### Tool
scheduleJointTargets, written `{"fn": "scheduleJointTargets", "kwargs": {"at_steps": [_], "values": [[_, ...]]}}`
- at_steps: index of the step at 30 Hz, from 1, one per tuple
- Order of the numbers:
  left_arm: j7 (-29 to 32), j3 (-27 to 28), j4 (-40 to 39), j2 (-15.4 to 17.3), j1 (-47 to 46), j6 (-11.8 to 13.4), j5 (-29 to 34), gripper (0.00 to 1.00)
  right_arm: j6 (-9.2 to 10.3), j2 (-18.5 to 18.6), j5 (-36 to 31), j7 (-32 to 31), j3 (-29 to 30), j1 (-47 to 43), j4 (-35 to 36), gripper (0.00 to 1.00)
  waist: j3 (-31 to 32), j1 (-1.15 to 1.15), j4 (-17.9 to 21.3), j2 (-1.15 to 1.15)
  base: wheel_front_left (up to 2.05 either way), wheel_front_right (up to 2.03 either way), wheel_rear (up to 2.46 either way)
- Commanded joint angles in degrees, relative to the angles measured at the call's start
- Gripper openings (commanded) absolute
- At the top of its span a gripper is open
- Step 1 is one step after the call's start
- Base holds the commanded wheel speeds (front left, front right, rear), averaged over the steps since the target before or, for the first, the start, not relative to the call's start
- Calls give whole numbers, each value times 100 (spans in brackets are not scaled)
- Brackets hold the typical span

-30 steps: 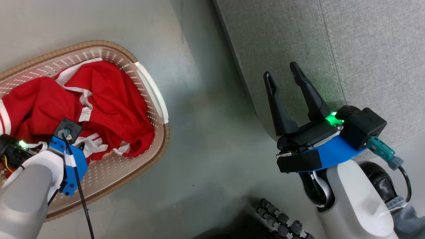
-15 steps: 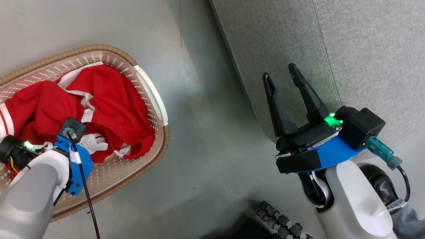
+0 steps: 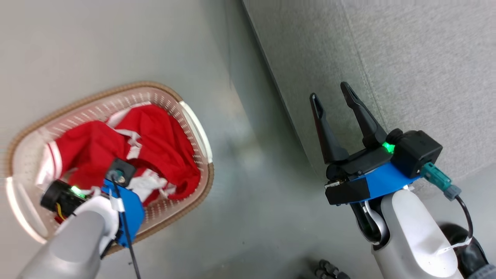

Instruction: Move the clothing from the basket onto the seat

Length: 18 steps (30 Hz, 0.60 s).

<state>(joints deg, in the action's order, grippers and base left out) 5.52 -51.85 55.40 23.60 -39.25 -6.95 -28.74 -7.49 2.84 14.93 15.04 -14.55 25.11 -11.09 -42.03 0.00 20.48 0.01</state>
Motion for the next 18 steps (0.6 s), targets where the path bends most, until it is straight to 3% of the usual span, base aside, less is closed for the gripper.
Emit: {"fn": "scheduleJointTargets", "kwargs": {"at_steps": [1, 18], "values": [[-83, -5, 59, -124, 102, -23, -52, 0, -1, 9, -106, 21, 44, -115, -53, 100, 553, 0, -256, -1, 0, 0, 0], [-1160, 223, 347, -1041, 781, -56, -793, 0, -1, 12, -665, 21, 305, -972, -609, 100, 2924, 0, -1170, -1, 0, 0, 0]]}}
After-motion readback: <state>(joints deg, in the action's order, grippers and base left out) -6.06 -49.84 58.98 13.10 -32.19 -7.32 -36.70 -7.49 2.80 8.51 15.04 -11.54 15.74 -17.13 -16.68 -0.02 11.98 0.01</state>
